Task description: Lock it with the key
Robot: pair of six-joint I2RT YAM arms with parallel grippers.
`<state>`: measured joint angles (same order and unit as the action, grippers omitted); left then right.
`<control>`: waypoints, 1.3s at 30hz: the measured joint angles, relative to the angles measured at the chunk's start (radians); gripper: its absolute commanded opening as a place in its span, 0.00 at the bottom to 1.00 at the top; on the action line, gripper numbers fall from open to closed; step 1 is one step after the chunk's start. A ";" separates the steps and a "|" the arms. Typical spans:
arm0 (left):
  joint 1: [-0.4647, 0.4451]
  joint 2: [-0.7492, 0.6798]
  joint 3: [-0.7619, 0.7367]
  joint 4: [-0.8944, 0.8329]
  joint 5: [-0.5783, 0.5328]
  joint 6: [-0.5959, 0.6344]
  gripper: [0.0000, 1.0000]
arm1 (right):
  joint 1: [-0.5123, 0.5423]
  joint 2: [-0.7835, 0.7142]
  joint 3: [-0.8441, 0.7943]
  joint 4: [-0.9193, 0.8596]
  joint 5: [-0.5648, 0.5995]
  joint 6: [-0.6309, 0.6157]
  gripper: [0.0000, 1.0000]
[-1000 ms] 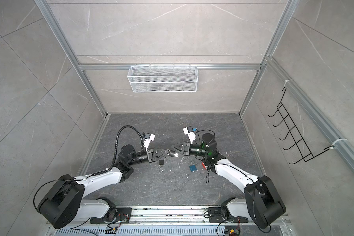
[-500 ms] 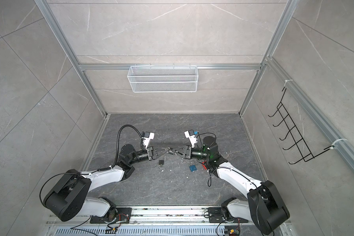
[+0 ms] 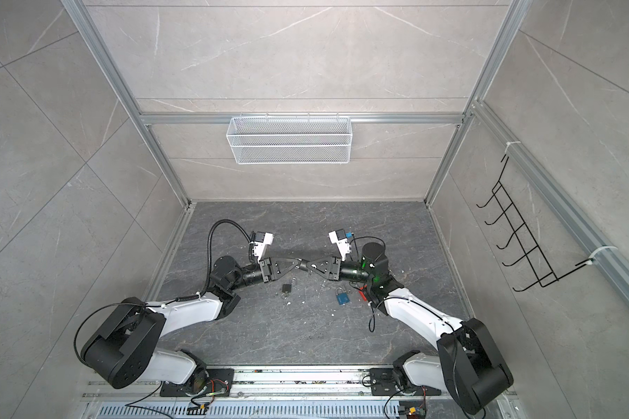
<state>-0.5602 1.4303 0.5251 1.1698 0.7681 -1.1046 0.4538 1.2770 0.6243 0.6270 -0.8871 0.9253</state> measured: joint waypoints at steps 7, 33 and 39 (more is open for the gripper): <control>0.000 0.008 0.000 0.006 0.000 -0.008 0.00 | 0.000 0.014 -0.013 0.045 -0.003 0.025 0.22; 0.003 0.035 0.036 -0.044 0.048 -0.013 0.28 | 0.013 0.086 -0.023 0.148 -0.015 0.088 0.00; 0.002 0.042 0.037 -0.043 0.056 -0.013 0.27 | 0.013 0.087 -0.023 0.144 -0.014 0.087 0.00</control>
<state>-0.5587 1.4727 0.5625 1.1263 0.8242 -1.1179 0.4664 1.3636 0.6018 0.7712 -0.9016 1.0126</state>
